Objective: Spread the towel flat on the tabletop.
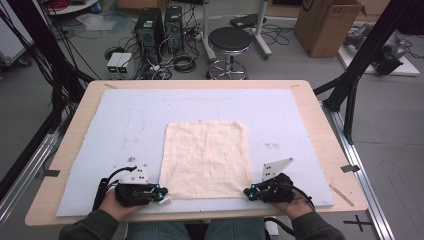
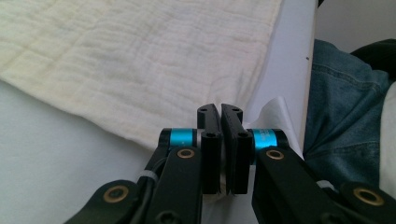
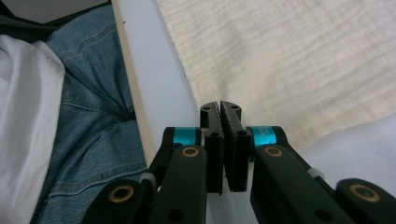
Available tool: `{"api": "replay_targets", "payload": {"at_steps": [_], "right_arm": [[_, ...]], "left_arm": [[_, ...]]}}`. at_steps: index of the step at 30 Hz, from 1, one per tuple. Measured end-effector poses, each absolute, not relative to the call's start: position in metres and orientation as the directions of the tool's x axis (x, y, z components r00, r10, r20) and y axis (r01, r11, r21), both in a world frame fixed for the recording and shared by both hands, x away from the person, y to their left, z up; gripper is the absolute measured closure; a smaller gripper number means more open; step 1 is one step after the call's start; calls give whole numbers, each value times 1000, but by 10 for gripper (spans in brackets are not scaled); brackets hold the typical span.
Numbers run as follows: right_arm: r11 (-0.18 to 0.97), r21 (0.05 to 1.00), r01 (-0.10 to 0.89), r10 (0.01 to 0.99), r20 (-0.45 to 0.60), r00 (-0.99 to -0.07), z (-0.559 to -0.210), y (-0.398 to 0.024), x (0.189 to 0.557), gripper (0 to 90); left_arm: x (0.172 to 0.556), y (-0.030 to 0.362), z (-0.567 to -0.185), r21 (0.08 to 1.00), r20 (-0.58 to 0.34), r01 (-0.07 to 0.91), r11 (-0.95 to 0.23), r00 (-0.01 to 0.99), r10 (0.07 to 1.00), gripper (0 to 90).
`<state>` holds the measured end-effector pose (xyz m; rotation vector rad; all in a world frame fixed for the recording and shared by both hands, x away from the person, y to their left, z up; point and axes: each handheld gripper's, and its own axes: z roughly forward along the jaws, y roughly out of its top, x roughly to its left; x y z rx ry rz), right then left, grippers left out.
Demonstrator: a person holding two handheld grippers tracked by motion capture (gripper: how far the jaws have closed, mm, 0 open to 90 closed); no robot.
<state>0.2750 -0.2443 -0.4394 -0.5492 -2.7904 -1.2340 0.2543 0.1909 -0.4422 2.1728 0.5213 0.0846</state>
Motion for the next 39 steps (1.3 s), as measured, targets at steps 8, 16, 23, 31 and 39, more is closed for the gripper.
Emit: {"api": "replay_targets", "payload": {"at_steps": [8,16,23,31,39], "right_arm": [[564,746,353,312,203,-928,-434,-249,278,737],[530,764,367,355,193,-915,-431,-248,286,637],[511,776,369,381,179,-907,-427,-246,295,564],[483,789,380,418,173,-892,-419,-246,309,455],[471,790,392,453,165,-876,-416,-244,322,369]], "left_arm": [[255,196,-439,801,-141,346,-488,902,407,715],[262,202,-434,827,-142,358,-433,878,457,636],[268,204,-431,835,-157,376,-402,862,481,595],[273,204,-428,842,-155,382,-382,848,507,491],[280,203,-424,842,-154,387,-375,839,521,433]]}}
